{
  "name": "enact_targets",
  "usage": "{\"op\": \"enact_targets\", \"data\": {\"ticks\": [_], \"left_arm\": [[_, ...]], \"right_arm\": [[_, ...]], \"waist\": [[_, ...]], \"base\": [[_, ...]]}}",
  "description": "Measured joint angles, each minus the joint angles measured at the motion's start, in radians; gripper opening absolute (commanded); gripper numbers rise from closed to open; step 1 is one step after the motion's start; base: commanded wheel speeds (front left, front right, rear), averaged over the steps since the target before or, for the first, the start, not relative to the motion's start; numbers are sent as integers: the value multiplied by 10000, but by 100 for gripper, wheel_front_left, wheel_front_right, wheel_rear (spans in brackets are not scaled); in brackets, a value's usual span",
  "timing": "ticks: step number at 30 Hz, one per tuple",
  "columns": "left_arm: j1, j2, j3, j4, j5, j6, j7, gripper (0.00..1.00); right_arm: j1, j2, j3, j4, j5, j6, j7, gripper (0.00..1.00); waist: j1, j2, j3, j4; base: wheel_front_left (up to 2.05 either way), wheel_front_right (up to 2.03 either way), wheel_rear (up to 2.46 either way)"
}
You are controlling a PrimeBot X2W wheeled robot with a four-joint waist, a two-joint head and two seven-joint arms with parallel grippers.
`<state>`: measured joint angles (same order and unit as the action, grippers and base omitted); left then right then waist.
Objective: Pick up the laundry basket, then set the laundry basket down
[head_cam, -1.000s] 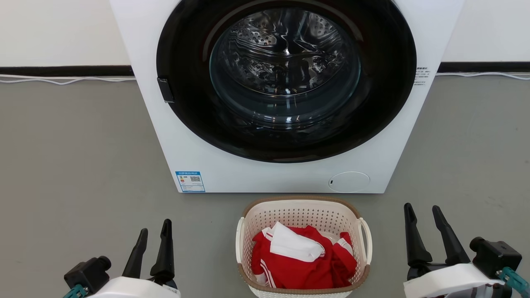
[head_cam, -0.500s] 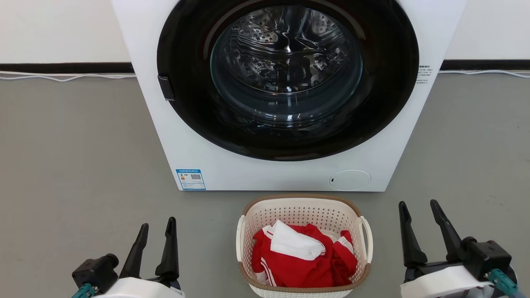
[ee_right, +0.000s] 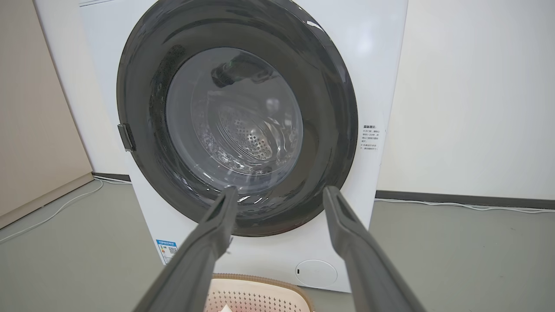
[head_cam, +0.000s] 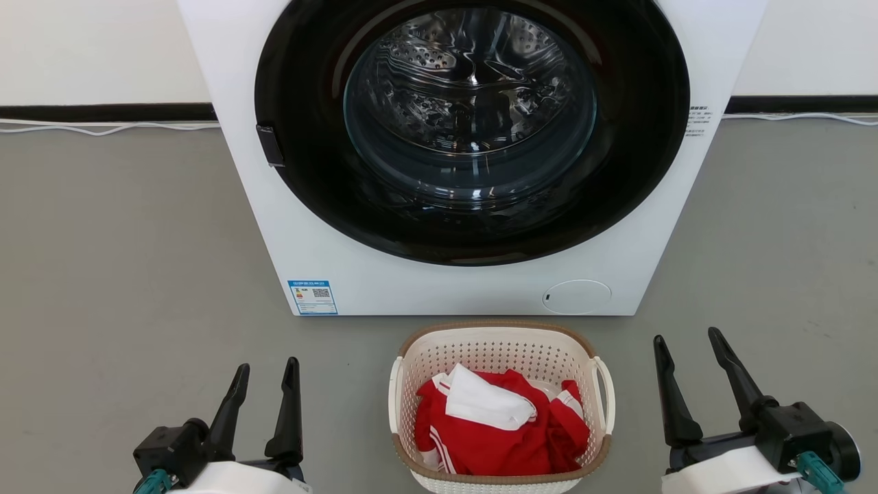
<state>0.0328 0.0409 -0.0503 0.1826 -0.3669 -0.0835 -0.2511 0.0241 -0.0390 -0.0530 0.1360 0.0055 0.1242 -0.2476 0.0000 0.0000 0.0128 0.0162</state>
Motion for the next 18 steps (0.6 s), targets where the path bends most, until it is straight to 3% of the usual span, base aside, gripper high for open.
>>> {"op": "enact_targets", "data": {"ticks": [18], "left_arm": [[-7, 2, -10, 150, -2, -4, -12, 100]], "right_arm": [[-8, -4, -171, 27, 35, 2, -2, 100]], "waist": [[0, 0, 215, -3]], "base": [[0, 0, 0]]}}
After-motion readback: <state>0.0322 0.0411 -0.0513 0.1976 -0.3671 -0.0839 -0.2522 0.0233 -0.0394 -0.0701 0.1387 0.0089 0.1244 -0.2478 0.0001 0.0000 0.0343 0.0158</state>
